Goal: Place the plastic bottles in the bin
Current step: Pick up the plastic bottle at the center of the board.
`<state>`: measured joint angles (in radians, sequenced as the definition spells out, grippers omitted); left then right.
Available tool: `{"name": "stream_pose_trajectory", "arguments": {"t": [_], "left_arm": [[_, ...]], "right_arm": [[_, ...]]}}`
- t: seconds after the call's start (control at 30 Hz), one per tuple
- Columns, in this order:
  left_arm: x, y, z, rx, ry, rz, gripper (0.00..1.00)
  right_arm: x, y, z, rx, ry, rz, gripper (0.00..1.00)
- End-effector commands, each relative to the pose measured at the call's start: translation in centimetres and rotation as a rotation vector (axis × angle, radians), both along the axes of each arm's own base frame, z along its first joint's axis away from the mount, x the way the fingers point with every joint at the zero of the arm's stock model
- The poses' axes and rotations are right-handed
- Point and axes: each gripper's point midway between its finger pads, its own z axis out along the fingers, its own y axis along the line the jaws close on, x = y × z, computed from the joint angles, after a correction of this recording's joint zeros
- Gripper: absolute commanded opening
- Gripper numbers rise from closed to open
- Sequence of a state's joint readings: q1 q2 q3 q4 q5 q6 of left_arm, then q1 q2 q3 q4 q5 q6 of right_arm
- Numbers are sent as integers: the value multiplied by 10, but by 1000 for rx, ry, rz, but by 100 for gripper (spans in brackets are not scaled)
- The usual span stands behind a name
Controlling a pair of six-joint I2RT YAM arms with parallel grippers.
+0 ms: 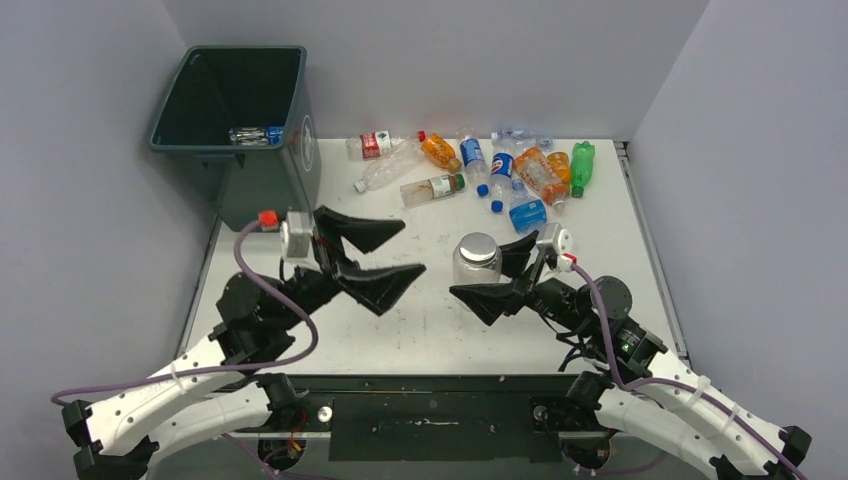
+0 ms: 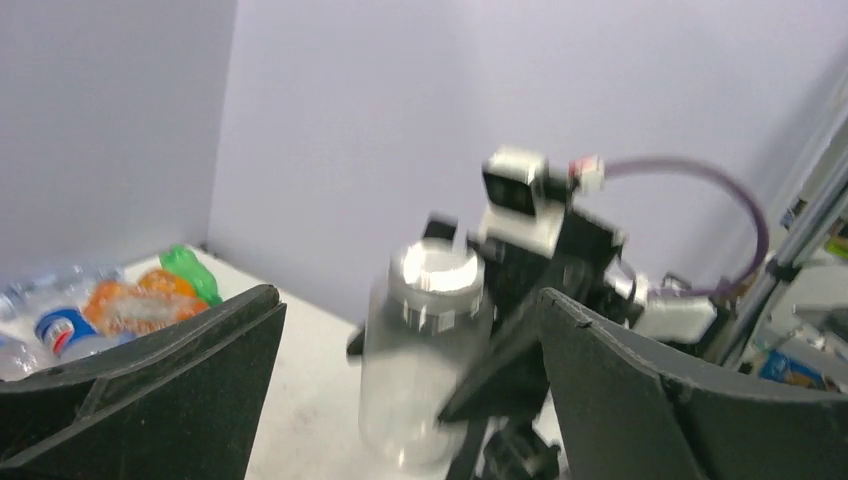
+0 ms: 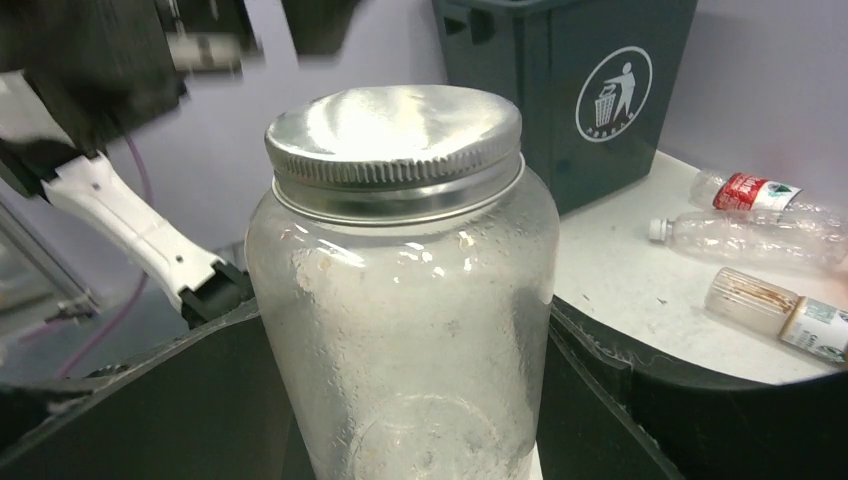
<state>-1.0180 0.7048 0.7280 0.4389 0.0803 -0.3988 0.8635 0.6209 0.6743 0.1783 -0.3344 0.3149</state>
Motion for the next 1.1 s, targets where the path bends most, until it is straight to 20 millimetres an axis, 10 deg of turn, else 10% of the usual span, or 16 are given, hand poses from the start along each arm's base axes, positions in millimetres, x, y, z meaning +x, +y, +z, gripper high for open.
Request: {"name": "stream_pose_trajectory", "arguments": {"t": [0.0, 0.37, 0.6, 0.87, 1.07], "left_arm": [[14, -6, 47, 34, 73, -27, 96], [13, -78, 6, 228, 127, -272, 96], [20, -82, -12, 293, 106, -186, 98], [21, -80, -13, 266, 73, -156, 58], [23, -81, -6, 243, 62, -138, 76]], "right_arm": [[-6, 2, -1, -104, -103, 37, 32], [-11, 15, -1, -60, -73, 108, 32], [-13, 17, 5, -28, -65, 124, 31], [-11, 19, 2, -18, -46, 123, 31], [-13, 22, 1, 1, -32, 139, 31]]}}
